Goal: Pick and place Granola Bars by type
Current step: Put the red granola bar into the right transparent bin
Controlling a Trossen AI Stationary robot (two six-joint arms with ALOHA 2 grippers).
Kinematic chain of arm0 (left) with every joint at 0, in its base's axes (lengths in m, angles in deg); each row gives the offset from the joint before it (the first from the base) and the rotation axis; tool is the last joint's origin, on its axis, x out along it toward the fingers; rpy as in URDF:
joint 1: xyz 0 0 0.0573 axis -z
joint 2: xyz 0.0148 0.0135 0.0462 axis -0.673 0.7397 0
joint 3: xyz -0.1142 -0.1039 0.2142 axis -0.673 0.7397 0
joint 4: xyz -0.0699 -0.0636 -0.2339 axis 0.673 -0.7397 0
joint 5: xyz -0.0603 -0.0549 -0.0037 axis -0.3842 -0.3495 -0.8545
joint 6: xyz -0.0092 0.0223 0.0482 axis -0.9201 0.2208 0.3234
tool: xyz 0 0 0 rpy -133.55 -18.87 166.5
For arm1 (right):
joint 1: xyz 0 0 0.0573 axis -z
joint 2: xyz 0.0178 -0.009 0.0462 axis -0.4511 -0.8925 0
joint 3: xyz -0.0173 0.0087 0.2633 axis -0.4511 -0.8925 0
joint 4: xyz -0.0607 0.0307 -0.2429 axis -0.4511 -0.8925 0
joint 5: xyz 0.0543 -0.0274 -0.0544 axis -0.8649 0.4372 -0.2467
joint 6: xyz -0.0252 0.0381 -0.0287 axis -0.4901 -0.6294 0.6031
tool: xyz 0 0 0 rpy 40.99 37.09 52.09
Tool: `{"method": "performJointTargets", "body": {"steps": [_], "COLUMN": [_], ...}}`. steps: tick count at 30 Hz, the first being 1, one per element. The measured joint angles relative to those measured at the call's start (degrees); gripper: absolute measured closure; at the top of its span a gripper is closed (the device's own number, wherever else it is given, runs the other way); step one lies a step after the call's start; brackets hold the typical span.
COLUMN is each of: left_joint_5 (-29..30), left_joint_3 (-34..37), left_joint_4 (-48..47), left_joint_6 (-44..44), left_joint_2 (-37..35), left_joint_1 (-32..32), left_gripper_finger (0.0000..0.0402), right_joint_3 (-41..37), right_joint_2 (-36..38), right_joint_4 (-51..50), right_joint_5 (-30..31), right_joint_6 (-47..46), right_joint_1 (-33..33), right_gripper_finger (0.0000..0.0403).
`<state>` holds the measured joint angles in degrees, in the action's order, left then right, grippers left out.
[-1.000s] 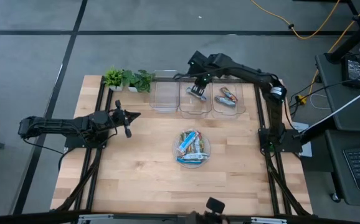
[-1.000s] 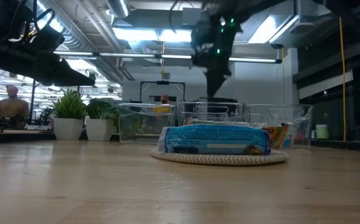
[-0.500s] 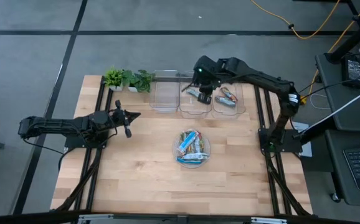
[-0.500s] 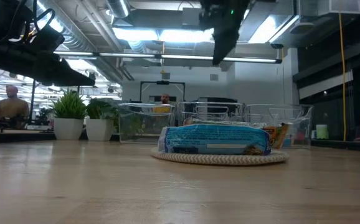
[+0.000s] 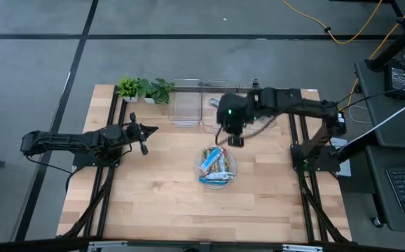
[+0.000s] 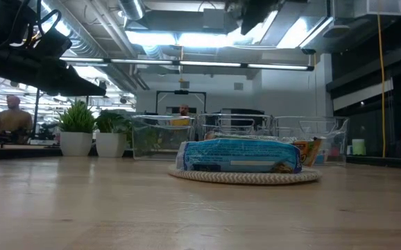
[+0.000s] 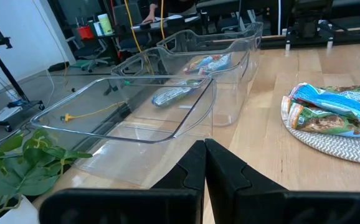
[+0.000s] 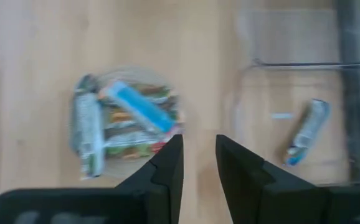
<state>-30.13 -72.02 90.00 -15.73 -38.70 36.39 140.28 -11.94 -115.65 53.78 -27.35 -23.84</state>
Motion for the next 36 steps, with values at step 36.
{"method": "performJointTargets", "body": {"steps": [36], "left_joint_5": [0.02], "left_joint_3": [-0.02], "left_joint_4": [0.02], "left_joint_6": [0.00], "left_joint_2": [-0.02], "left_joint_1": [0.02], "left_gripper_finger": [0.0398], "right_joint_3": [-26.38], "right_joint_2": [-0.04], "right_joint_4": [20.25], "right_joint_5": [0.61], "right_joint_6": [-15.43], "right_joint_1": [-26.25], "right_gripper_finger": [0.0305]}}
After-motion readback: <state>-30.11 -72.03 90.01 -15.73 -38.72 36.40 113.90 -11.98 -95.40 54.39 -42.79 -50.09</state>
